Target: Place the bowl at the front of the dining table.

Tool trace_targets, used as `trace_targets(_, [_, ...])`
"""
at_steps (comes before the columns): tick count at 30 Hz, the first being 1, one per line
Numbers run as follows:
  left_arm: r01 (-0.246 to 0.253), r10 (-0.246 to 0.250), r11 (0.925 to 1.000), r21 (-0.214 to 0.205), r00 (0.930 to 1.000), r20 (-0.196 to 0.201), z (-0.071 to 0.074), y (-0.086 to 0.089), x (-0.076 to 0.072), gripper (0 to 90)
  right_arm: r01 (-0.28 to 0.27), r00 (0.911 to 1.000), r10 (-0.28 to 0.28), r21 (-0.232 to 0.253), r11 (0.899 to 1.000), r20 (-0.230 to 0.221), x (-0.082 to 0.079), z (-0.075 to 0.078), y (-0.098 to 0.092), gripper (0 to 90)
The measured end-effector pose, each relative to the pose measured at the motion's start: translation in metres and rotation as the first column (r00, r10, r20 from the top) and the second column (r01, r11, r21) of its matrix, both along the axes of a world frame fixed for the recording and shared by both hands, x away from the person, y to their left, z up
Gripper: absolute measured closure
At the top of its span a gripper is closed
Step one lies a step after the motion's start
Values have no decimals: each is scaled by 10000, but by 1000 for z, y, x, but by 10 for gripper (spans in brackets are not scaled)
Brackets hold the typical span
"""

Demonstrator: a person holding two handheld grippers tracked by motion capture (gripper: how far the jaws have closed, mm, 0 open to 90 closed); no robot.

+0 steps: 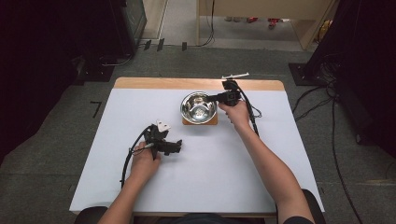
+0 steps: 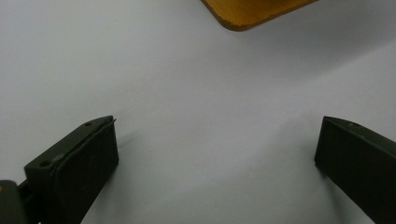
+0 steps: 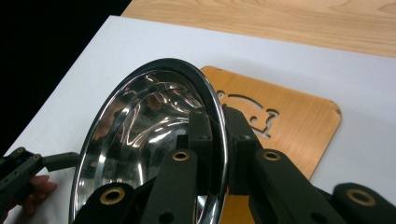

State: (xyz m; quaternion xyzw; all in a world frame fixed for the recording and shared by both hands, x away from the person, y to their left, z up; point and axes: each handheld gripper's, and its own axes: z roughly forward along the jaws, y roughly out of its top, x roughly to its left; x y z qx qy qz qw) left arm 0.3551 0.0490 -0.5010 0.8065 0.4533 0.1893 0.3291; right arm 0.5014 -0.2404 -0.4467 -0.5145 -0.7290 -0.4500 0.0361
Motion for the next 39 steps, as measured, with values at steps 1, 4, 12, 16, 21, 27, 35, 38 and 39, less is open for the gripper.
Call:
trace_targets(1, [1,-1,10000,3,10000,0,0,0,0,0,43,10000,-43,9,10000,-21,0,0,-1,838])
trace_targets(4, [1,-1,10000,1,10000,0,0,0,0,0,134,9999,-134,78,9999,-51,1,-1,-3,838])
trace_targets(12, [4,-4,10000,7,10000,0,0,0,0,0,371,9992,-369,135,9992,-127,6,-6,-5,838])
trace_targets(16, [6,-6,10000,8,10000,1,0,0,0,0,501,9987,-501,-12,9987,-44,5,-8,-4,838])
trace_targets(21, [2,-2,10000,6,10000,1,0,0,0,0,626,9980,-625,-148,9979,28,6,-11,-4,838])
trace_targets(27, [13,-13,10000,18,10000,-3,0,0,0,0,822,9965,-817,-276,9962,181,6,-14,-3,838])
trace_targets(35, [10,-10,10000,14,10000,-2,0,0,0,0,1134,9935,-1133,64,9935,-77,8,-22,-8,835])
trace_targets(38, [11,-11,10000,15,10000,-4,0,0,0,0,1226,9924,-1226,-40,9924,-70,8,-24,-8,831])
trace_targets(39, [12,-12,10000,16,10000,-3,0,0,0,0,1241,9922,-1241,-95,9922,-61,9,-25,-9,829])
